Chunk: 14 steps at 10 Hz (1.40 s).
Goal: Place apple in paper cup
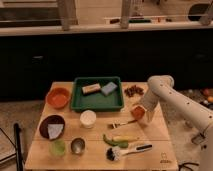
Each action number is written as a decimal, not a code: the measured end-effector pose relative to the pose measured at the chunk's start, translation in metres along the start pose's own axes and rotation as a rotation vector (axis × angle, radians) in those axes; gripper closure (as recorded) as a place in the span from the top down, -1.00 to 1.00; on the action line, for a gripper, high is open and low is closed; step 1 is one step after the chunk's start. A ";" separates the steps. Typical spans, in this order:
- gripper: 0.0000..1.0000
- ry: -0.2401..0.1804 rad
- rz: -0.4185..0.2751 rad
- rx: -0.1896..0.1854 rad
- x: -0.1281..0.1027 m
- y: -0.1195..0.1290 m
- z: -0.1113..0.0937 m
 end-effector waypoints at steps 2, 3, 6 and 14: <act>0.21 0.001 -0.007 -0.007 0.000 0.001 0.003; 0.01 0.001 -0.009 -0.008 0.000 0.002 0.004; -0.61 -0.010 -0.012 0.004 0.001 0.001 0.002; -1.00 -0.023 -0.008 -0.014 0.004 0.005 0.001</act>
